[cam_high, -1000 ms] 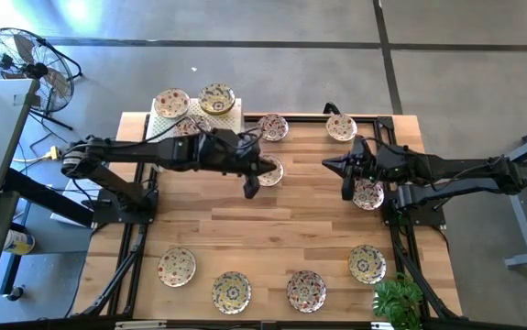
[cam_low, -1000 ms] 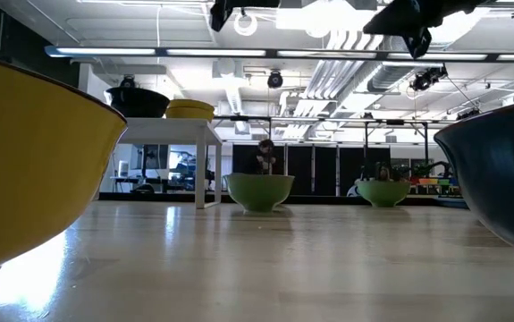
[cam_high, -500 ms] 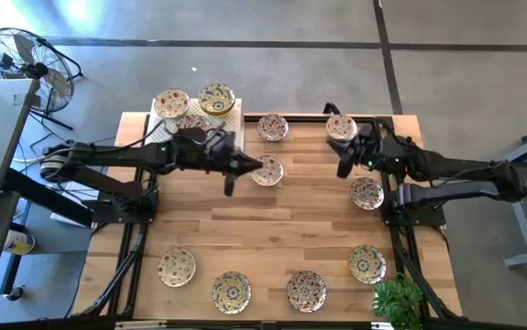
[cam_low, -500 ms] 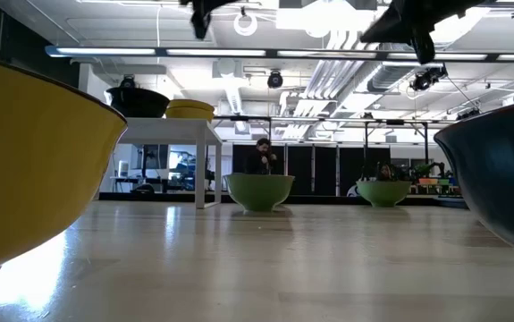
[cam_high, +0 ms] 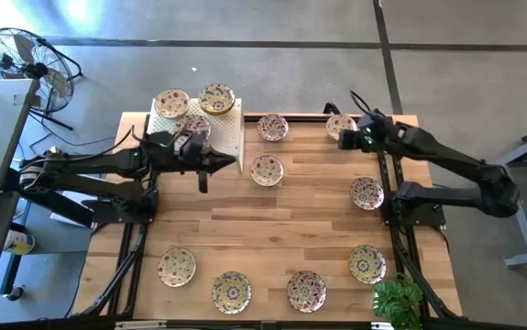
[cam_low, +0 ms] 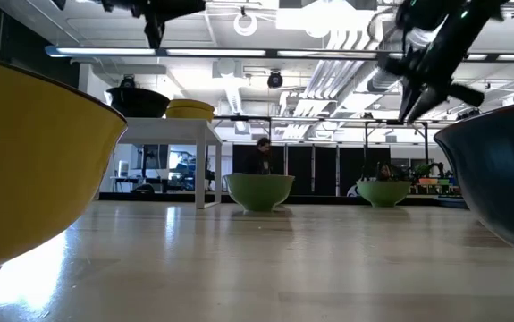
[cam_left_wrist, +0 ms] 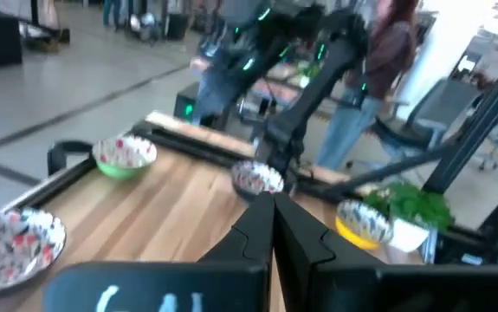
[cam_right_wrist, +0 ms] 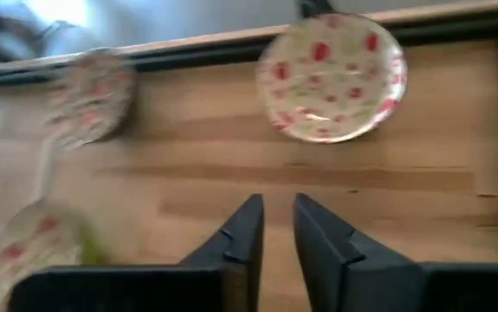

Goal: Pick & Place Mini bowls
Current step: Stack the red patterned bowl on the red patterned bowl on the shelf

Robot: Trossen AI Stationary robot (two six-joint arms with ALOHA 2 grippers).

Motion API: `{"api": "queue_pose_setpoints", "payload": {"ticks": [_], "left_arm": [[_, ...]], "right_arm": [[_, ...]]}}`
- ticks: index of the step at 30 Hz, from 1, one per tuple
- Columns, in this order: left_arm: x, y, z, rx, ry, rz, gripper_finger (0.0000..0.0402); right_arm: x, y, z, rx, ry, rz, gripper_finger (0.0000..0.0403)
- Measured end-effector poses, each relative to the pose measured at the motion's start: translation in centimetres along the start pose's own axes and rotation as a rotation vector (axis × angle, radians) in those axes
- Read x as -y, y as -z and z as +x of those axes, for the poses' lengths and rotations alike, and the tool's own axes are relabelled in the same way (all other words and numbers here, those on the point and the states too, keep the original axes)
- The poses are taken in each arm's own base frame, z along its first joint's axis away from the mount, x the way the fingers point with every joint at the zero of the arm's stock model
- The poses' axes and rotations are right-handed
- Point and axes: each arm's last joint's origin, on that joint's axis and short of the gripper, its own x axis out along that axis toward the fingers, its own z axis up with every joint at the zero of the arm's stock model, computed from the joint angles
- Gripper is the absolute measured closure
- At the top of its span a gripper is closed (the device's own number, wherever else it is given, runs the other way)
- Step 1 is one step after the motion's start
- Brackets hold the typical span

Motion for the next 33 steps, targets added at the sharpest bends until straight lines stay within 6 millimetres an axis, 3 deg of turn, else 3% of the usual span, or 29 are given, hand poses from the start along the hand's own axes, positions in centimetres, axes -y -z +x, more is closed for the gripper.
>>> {"api": "queue_pose_setpoints", "payload": {"ticks": [8,14,20,26,33], "left_arm": [[-0.1,0.5,-2.0,0.004,0.011,0.008,0.0401],[-0.1,0.6,-3.2,-0.021,-0.007,0.035,0.0401],[-0.2,0.5,-3.7,-0.026,-0.034,0.045,0.0401],[-0.4,0.7,-3.9,-0.037,-0.082,0.07,0.0401],[-0.3,0.5,-4.3,-0.021,-0.09,0.093,0.0401]], "right_arm": [[1.5,-2.6,6.3,-0.025,0.21,0.179,0.0265],[2.5,-3.6,10.4,-0.033,0.293,0.272,0.025],[3.5,-3.4,13.0,-0.053,0.384,0.352,0.0268],[3.6,-3.3,14.4,-0.033,0.408,0.383,0.0294],[3.7,-3.2,14.8,-0.029,0.415,0.403,0.0364]]}}
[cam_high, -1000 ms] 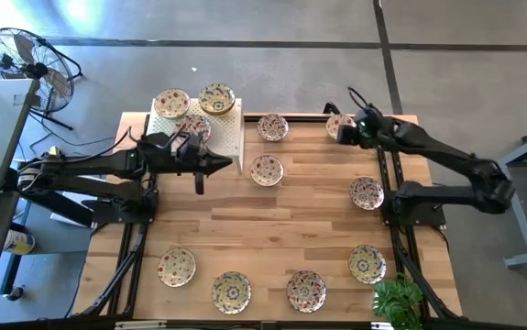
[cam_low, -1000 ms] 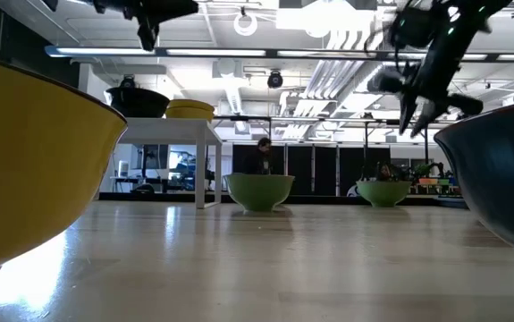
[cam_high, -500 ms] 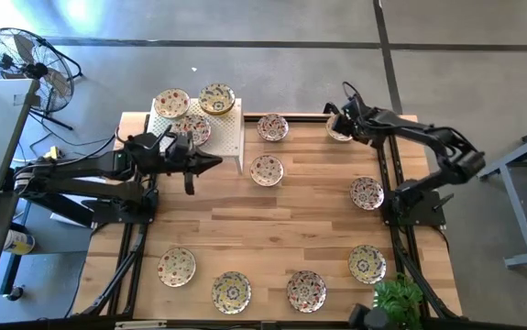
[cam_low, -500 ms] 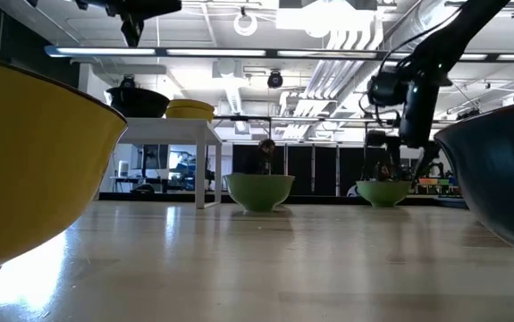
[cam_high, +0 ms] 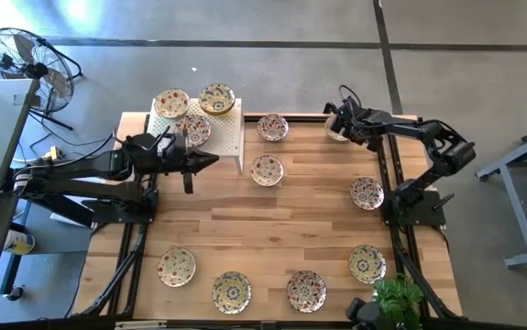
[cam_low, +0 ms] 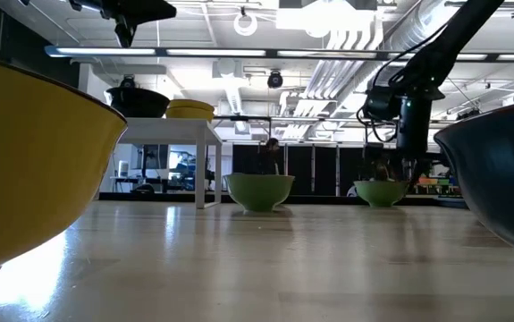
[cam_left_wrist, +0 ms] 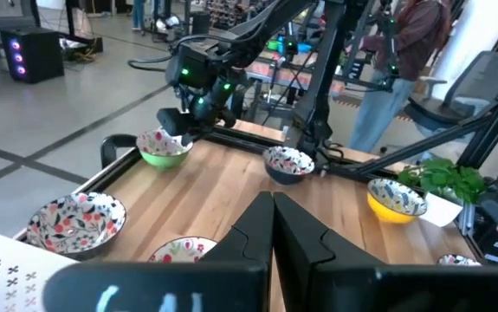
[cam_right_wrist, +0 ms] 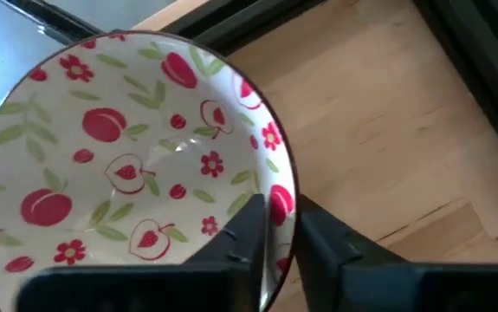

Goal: Pick & Place Mini bowls
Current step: Stack the red patterned bowl on the red patterned bowl on the shelf

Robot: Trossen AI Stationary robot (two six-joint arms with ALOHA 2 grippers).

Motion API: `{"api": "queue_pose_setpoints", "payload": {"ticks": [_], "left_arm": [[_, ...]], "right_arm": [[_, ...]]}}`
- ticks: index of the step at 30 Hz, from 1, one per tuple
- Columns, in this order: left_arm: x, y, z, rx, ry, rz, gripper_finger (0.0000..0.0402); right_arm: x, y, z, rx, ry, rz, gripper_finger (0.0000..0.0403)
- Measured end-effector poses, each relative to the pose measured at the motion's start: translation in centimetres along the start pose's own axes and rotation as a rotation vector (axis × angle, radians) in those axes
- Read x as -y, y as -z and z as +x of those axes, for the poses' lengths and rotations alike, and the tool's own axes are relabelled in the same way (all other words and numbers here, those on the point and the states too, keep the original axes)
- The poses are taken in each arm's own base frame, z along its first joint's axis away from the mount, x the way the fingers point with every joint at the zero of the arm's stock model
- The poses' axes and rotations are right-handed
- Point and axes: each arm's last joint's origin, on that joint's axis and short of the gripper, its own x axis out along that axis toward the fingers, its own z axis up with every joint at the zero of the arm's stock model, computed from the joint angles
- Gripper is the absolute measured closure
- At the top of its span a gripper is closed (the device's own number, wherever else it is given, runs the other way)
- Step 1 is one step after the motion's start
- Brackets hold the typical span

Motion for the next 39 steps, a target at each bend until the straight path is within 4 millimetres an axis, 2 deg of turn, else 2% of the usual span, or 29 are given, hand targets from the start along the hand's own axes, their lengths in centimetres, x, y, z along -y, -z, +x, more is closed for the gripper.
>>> {"api": "queue_pose_setpoints", "payload": {"ticks": [4,9,13,18,22,27,32,36,39], "left_arm": [[0.0,0.1,0.0,-0.006,-0.002,-0.002,0.0401],[0.0,0.0,0.0,-0.001,0.004,-0.011,0.0401],[0.0,0.0,0.0,-0.001,0.007,-0.011,0.0401],[0.0,0.0,0.0,-0.002,0.007,-0.011,0.0401],[0.0,0.0,0.0,-0.002,0.008,-0.011,0.0401],[0.0,0.0,0.0,-0.002,0.008,-0.011,0.0401],[0.0,0.2,0.4,-0.015,0.006,-0.01,0.0401],[0.0,0.4,0.8,-0.033,0.004,-0.009,0.04],[0.0,0.6,1.1,-0.048,0.006,-0.012,0.04]], "right_arm": [[-0.2,-0.2,-0.4,0.003,-0.034,-0.001,0.0395],[0.0,-0.1,-1.0,-0.018,-0.042,-0.018,0.0386],[-0.2,0.3,-1.4,-0.041,-0.065,-0.035,0.0397],[-0.5,1.5,-2.6,-0.069,-0.11,-0.129,0.0396],[-0.5,2.6,-4.7,-0.072,-0.162,-0.278,0.0398],[-0.3,5.9,-8.4,-0.116,-0.261,-0.438,0.0397],[-0.5,11.7,-11.6,-0.205,-0.416,-0.576,0.0398],[-0.3,16.7,-12.9,-0.244,-0.491,-0.64,0.0396],[-0.1,19.5,-13.0,-0.246,-0.51,-0.657,0.0398]]}}
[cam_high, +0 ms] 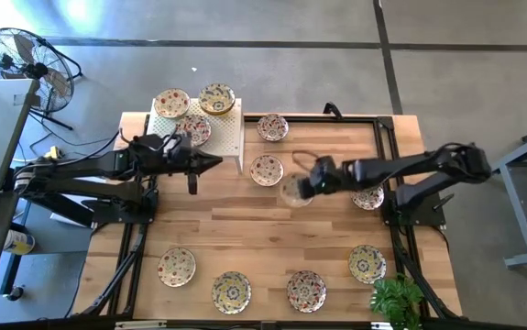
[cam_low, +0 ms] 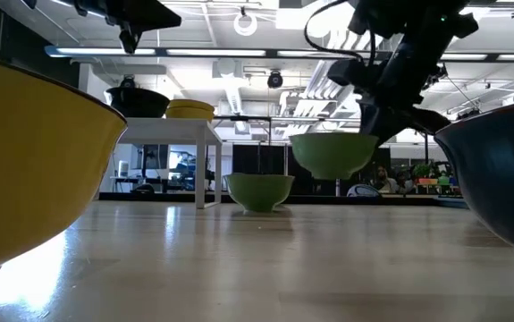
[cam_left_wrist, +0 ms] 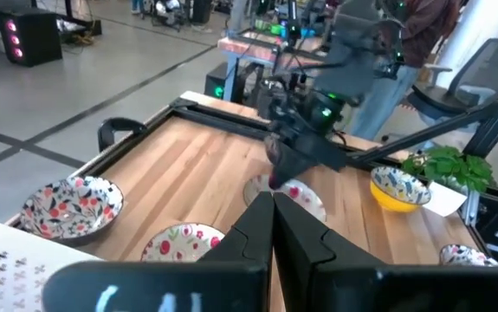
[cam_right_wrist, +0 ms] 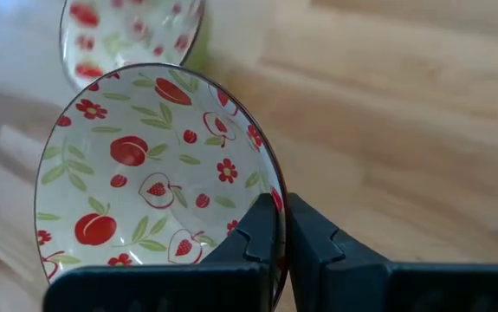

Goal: Pick & Place Mini bowls
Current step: Stack the red patterned bowl on the red patterned bowl on the shelf

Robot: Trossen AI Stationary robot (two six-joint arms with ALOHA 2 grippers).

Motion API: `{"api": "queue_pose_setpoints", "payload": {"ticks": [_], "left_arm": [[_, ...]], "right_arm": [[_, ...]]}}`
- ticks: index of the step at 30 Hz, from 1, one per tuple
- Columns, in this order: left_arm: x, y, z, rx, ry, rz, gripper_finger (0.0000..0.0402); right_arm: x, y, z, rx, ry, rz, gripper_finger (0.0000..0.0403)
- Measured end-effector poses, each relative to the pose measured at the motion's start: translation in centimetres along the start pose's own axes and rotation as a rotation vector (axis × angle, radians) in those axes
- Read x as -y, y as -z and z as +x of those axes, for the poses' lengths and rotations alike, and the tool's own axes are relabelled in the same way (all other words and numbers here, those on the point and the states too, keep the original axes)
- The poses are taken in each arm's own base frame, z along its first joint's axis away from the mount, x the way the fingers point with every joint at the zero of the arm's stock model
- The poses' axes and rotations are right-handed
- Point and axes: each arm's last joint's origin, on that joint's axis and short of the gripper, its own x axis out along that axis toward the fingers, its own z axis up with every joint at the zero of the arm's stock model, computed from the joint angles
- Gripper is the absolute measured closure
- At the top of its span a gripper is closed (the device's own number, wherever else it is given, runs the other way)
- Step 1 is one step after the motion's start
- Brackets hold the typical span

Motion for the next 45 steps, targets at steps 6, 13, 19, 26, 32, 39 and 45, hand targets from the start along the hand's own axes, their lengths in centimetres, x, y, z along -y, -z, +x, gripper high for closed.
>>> {"api": "queue_pose_setpoints", "payload": {"ticks": [6,13,19,26,32,39,45], "left_arm": [[0.0,0.5,0.8,-0.042,0.016,0.001,0.04],[0.0,0.9,1.5,-0.072,0.008,-0.005,0.0401],[-0.1,1.4,1.8,-0.12,-0.005,-0.047,0.0401],[-0.3,2.3,2.2,-0.198,-0.024,-0.048,0.0401],[-0.3,2.3,2.1,-0.202,-0.027,-0.066,0.0401],[-0.3,2.5,2.1,-0.219,-0.03,-0.065,0.0401],[-0.3,2.9,2.6,-0.252,-0.039,-0.064,0.0401]], "right_arm": [[-1.6,1.9,3.3,-0.03,-0.052,-0.034,0.0396],[-4.1,1.8,5.8,-0.084,-0.061,-0.122,0.0398],[-7.1,1.6,7.3,-0.107,-0.08,-0.194,0.0396],[-9.7,1.2,8.5,-0.111,-0.132,-0.301,0.0383],[-10.7,0.7,7.9,-0.072,-0.16,-0.356,0.0335],[-11.6,-0.7,4.4,-0.024,-0.182,-0.465,0.0285],[-11.1,-2.2,-1.8,0.163,-0.176,-0.6,0.0335]]}}
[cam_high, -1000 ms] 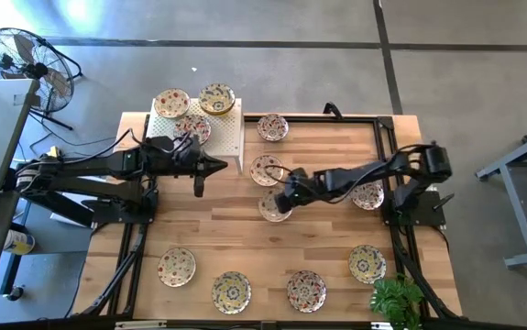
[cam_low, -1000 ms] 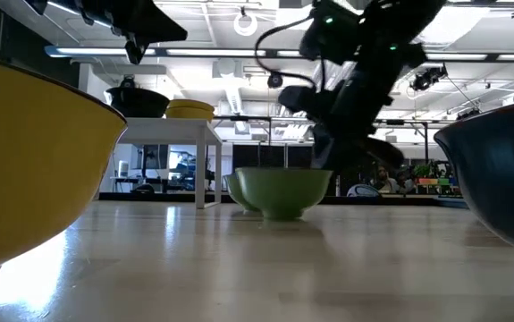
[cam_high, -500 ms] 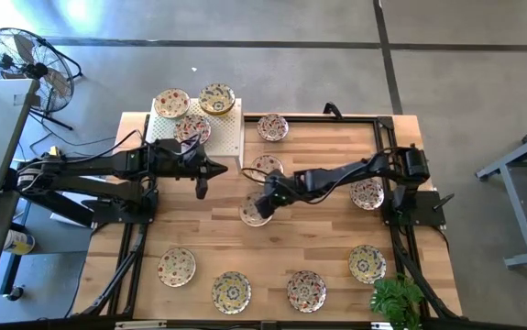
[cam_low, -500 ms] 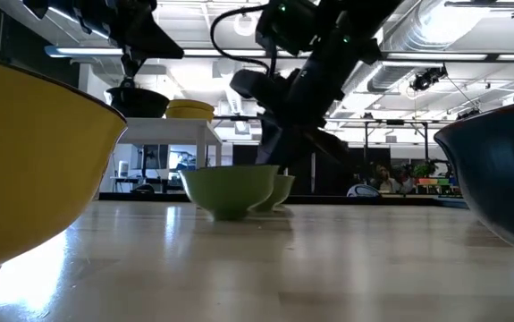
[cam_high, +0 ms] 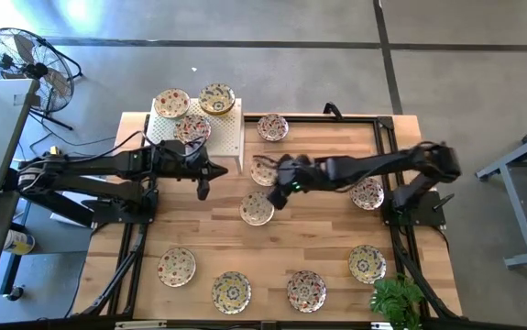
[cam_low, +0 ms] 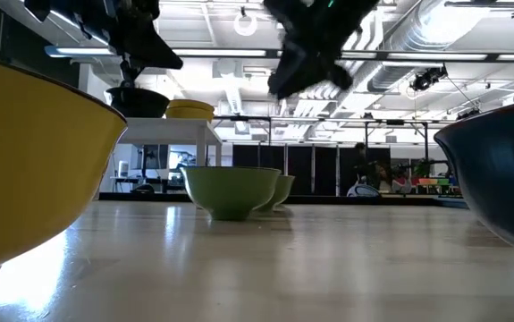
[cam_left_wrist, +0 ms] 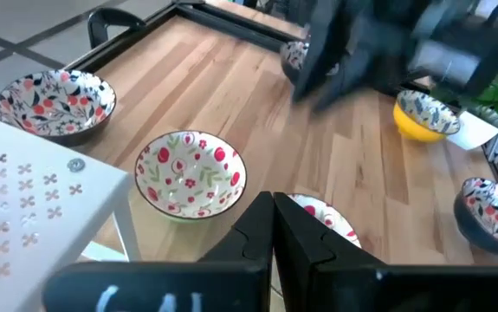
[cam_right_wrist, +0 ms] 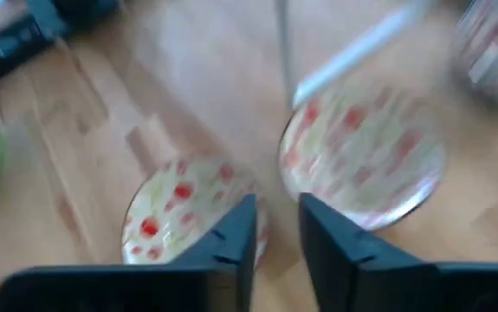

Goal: Pick & Place Mini bowls
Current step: Stack the red patterned bowl on the red patterned bowl on the shelf

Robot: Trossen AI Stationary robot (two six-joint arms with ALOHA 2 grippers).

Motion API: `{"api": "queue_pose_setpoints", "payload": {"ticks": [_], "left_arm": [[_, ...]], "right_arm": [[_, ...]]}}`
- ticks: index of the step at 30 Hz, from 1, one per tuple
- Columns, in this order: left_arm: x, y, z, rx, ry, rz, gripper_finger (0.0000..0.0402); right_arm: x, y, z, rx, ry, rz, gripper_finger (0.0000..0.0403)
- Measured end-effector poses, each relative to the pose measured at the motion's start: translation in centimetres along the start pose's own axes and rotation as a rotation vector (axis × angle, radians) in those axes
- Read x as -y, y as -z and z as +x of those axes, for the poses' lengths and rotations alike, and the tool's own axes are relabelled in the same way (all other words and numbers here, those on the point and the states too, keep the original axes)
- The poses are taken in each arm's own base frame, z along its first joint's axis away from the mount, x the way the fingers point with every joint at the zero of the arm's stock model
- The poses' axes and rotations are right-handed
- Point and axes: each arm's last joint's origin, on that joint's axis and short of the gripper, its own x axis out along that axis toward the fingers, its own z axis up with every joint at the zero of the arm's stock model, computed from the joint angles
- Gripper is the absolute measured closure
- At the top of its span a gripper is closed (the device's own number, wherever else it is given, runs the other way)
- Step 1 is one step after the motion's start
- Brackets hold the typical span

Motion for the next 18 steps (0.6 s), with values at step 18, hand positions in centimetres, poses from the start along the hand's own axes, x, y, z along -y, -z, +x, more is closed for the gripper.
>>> {"api": "queue_pose_setpoints", "payload": {"ticks": [18], "left_arm": [[2.3,1.0,1.0,-0.026,-0.014,0.034,0.0401]], "right_arm": [[8.1,4.8,-7.9,0.487,-0.223,-0.048,0.04]]}}
